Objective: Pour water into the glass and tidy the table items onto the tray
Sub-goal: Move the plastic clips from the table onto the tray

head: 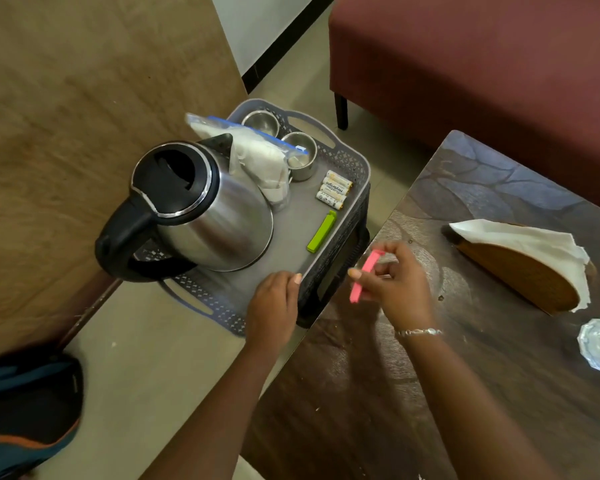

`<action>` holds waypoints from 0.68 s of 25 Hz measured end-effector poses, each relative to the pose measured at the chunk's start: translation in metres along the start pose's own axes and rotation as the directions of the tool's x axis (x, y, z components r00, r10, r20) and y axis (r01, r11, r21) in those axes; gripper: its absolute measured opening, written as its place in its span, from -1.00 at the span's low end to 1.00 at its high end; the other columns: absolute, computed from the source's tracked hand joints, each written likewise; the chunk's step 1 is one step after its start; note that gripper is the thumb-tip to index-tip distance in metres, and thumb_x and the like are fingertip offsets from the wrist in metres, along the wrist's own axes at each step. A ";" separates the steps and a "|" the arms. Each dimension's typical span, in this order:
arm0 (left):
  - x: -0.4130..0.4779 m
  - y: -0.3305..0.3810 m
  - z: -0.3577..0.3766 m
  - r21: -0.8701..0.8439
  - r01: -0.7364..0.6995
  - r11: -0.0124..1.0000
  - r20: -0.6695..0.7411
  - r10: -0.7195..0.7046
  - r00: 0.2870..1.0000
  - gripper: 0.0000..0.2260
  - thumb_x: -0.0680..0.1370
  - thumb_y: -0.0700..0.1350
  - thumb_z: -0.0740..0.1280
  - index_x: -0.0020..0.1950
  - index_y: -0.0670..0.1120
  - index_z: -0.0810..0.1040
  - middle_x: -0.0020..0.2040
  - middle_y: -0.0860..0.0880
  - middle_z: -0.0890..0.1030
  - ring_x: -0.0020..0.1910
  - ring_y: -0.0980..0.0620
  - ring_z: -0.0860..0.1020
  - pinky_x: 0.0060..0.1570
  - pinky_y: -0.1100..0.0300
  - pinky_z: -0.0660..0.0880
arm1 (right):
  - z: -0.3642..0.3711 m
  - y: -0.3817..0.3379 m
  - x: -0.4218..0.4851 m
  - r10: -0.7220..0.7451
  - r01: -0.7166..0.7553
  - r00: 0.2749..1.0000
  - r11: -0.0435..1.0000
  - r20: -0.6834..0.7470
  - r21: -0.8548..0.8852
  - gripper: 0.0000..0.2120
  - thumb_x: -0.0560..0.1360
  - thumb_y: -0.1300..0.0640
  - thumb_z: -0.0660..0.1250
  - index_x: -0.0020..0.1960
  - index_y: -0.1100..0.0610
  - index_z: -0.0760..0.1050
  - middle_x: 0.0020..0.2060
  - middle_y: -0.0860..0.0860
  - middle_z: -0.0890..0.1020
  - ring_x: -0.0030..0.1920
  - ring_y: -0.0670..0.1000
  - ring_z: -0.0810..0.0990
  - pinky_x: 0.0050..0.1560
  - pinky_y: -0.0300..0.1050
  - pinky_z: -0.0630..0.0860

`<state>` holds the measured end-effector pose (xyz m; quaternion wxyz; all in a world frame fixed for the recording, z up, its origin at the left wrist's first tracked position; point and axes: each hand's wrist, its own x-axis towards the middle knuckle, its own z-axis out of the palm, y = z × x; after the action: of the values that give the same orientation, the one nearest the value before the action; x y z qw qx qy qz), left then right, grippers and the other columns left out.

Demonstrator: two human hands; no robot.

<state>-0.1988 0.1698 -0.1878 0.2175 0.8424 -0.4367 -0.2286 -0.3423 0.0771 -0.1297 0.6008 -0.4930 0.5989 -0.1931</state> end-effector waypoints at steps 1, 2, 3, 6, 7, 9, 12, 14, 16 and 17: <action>0.000 -0.001 0.002 -0.005 -0.010 1.000 0.002 0.010 1.000 -0.75 0.62 -0.12 0.12 -0.02 -0.22 0.54 -0.15 -0.14 0.57 -0.14 -0.13 0.51 -0.21 0.11 0.33 | 0.008 -0.008 0.009 -0.013 0.013 1.000 1.000 0.001 0.018 -0.73 0.36 0.32 0.43 -0.14 0.04 0.41 -0.29 0.19 0.53 -0.22 0.20 0.62 -0.34 -0.10 0.64; 0.000 -0.002 0.003 -0.016 -0.014 1.000 -0.002 0.014 1.000 -0.74 0.62 -0.12 0.11 0.01 -0.22 0.54 -0.11 -0.16 0.59 -0.12 -0.15 0.52 -0.18 0.07 0.36 | 0.016 -0.016 0.020 -0.031 0.031 1.000 0.999 0.004 0.030 -0.76 0.36 0.34 0.42 -0.19 0.07 0.42 -0.32 0.11 0.51 -0.24 0.14 0.61 -0.35 -0.14 0.63; 0.001 -0.002 0.004 -0.021 -0.018 1.000 -0.006 0.018 1.000 -0.74 0.62 -0.11 0.11 0.01 -0.21 0.55 -0.10 -0.16 0.60 -0.12 -0.15 0.53 -0.17 0.05 0.39 | 0.023 -0.025 0.033 -0.050 0.050 0.999 0.998 0.005 0.023 -0.77 0.37 0.35 0.42 -0.23 0.10 0.42 -0.34 0.07 0.51 -0.28 0.10 0.61 -0.37 -0.18 0.63; 0.001 -0.004 0.005 0.014 -0.048 0.999 -0.019 0.048 0.999 -0.72 0.63 -0.08 0.11 -0.03 -0.19 0.55 -0.14 -0.16 0.60 -0.17 -0.16 0.54 -0.24 0.07 0.38 | 0.043 -0.048 0.076 -0.097 0.095 0.995 0.989 -0.012 -0.109 -0.74 0.34 0.31 0.46 -0.31 0.14 0.38 -0.41 0.05 0.54 -0.40 0.00 0.61 -0.37 -0.11 0.63; 0.002 -0.004 0.004 0.027 -0.053 0.998 -0.023 0.054 0.998 -0.72 0.63 -0.07 0.11 -0.06 -0.18 0.55 -0.16 -0.15 0.60 -0.18 -0.15 0.54 -0.27 0.09 0.36 | 0.050 -0.053 0.089 -0.110 0.108 0.994 0.982 -0.006 -0.157 -0.71 0.33 0.30 0.48 -0.35 0.13 0.36 -0.43 0.08 0.55 -0.40 0.04 0.62 -0.31 -0.01 0.64; 0.001 -0.003 0.004 0.057 -0.056 0.997 -0.026 0.057 0.998 -0.71 0.62 -0.05 0.10 -0.09 -0.17 0.54 -0.17 -0.15 0.60 -0.20 -0.15 0.54 -0.28 0.07 0.38 | 0.065 -0.058 0.111 -0.127 0.133 0.991 0.950 0.038 -0.281 -0.67 0.32 0.28 0.49 -0.41 0.12 0.35 -0.37 0.21 0.61 -0.30 0.19 0.65 -0.17 0.16 0.61; 0.000 0.000 0.004 0.113 -0.058 0.992 -0.009 0.059 0.998 -0.69 0.62 -0.03 0.09 -0.09 -0.16 0.55 -0.17 -0.15 0.61 -0.20 -0.16 0.55 -0.28 0.06 0.43 | 0.078 -0.052 0.131 -0.164 0.214 0.977 0.720 0.138 -0.660 -0.84 0.35 0.18 0.47 -0.32 0.16 0.51 -0.15 0.26 0.66 -0.08 0.24 0.62 -0.05 0.00 0.53; 0.000 0.000 0.004 0.128 -0.063 0.990 -0.013 0.065 0.998 -0.69 0.61 -0.04 0.10 -0.09 -0.16 0.56 -0.18 -0.14 0.61 -0.23 -0.13 0.56 -0.32 0.12 0.39 | 0.084 -0.048 0.141 -0.190 0.260 0.964 0.564 0.183 -0.783 -0.87 0.38 0.19 0.42 -0.10 0.22 0.61 -0.04 0.25 0.64 0.01 0.25 0.59 -0.04 -0.03 0.48; 0.001 0.001 0.003 0.128 -0.074 0.989 -0.021 0.078 0.997 -0.71 0.60 -0.05 0.12 -0.11 -0.17 0.56 -0.22 -0.13 0.61 -0.27 -0.10 0.56 -0.35 0.18 0.33 | 0.087 -0.045 0.147 -0.177 0.273 0.961 0.479 0.213 -0.834 -0.79 0.39 0.22 0.40 0.01 0.22 0.60 0.02 0.25 0.62 0.05 0.27 0.57 0.01 0.03 0.50; 0.001 0.000 0.003 0.128 -0.081 0.988 -0.027 0.085 0.996 -0.72 0.60 -0.06 0.13 -0.12 -0.17 0.56 -0.24 -0.13 0.61 -0.28 -0.09 0.56 -0.35 0.20 0.31 | 0.089 -0.045 0.149 -0.170 0.273 0.961 0.448 0.218 -0.851 -0.78 0.39 0.22 0.40 0.03 0.22 0.59 0.04 0.25 0.61 0.05 0.27 0.57 0.01 0.05 0.51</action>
<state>-0.1998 0.1683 -0.1899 0.1799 0.8392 -0.4814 -0.1776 -0.2144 -0.0333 -0.1899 0.2647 -0.8123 0.5124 0.0872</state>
